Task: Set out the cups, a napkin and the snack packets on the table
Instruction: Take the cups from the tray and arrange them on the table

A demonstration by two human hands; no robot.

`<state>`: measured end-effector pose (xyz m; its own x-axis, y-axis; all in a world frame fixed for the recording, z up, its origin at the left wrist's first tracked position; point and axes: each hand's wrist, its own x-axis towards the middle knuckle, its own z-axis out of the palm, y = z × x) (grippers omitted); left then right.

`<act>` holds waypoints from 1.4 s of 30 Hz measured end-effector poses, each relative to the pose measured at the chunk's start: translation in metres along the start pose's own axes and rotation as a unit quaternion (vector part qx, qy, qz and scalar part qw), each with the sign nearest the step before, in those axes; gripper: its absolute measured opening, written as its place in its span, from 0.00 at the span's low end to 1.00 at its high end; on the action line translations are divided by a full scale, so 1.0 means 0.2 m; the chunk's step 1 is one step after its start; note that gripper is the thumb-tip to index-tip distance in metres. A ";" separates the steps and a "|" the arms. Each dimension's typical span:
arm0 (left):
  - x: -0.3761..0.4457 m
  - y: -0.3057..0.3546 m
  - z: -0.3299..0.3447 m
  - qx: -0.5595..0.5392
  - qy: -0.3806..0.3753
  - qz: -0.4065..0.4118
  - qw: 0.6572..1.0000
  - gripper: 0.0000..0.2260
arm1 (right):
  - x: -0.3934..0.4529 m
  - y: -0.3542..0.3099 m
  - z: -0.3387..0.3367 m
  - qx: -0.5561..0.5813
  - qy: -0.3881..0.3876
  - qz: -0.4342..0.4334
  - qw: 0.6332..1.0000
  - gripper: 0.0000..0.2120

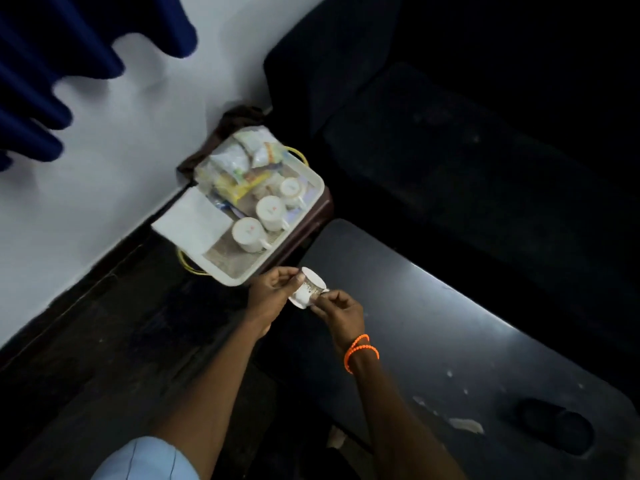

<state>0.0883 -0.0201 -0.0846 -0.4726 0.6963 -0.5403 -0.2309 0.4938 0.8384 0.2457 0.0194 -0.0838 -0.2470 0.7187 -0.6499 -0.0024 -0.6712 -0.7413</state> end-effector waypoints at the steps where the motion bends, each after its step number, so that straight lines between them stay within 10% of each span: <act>1: -0.01 -0.02 0.07 0.019 -0.023 -0.009 1.000 0.09 | -0.02 0.01 -0.08 -0.012 0.020 -0.004 1.000 0.14; 9: -0.06 -0.25 0.68 0.073 -0.137 -0.089 0.984 0.09 | -0.11 0.13 -0.64 -0.111 0.151 -0.029 0.982 0.31; 16: -0.15 -0.48 1.02 0.163 -0.202 -0.089 0.962 0.11 | -0.22 0.26 -0.92 -0.199 0.288 -0.061 0.935 0.26; 29: -0.20 -0.54 1.06 0.181 -0.230 -0.092 0.952 0.12 | -0.18 0.44 -0.99 -0.315 0.323 0.025 0.892 0.39; 34: -0.15 -0.41 0.77 0.222 -0.048 0.011 0.974 0.09 | -0.19 0.30 -0.71 -0.462 0.344 0.009 0.817 0.55; 42: 0.19 0.06 0.03 0.237 0.210 0.236 0.919 0.11 | 0.07 0.03 0.20 -0.420 0.132 -0.168 0.882 0.31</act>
<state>0.0734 0.0158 -0.0953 -0.7337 0.6786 0.0345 0.4339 0.4288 0.7923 0.2035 0.0170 -0.0909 -0.1353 0.9429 -0.3045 0.7139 -0.1204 -0.6898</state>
